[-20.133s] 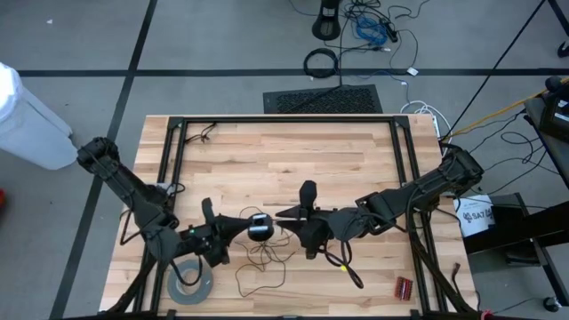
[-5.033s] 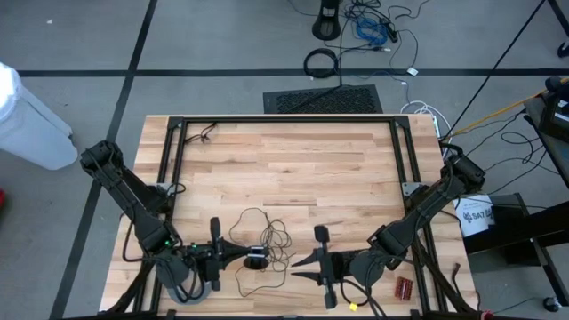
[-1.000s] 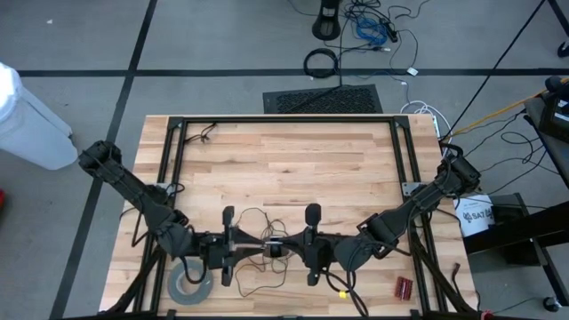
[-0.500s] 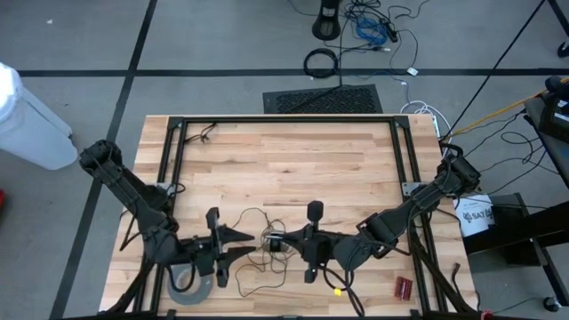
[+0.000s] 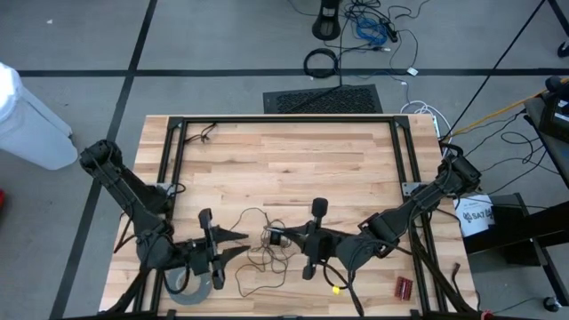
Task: Coil cords
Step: Coil the black wire onto the spool
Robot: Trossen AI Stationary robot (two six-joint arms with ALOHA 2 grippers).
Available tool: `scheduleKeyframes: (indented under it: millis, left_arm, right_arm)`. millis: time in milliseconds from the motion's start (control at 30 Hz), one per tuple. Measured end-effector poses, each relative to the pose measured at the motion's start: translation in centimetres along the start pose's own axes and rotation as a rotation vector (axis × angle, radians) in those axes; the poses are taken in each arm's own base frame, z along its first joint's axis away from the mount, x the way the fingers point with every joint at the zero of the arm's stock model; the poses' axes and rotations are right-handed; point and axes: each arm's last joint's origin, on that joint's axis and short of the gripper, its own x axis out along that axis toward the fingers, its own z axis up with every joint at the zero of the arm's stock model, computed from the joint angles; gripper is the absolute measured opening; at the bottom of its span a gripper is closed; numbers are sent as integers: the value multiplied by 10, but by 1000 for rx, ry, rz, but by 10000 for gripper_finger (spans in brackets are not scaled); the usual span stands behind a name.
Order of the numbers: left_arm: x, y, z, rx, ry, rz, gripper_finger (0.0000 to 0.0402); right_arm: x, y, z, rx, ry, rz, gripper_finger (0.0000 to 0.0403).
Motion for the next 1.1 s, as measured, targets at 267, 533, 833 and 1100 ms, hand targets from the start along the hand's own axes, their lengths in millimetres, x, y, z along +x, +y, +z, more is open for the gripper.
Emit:
scheduleKeyframes:
  millis: [267, 533, 833, 1100]
  left_arm:
    - [3, -9, -6, -202, 30, 19, 124]
    - [23, -46, -28, -175, 33, -80, 124]
    - [40, -68, -42, -167, -47, -196, 189]
    - [42, -67, -46, -196, 14, -51, 244]
  right_arm:
    - [-10, 1, 12, 60, -59, -130, 0]
    - [-21, 1, 24, 62, -130, -125, 0]
    - [-32, 1, 29, 35, -146, -114, 0]
    - [-38, 1, 31, 42, -144, -123, 0]
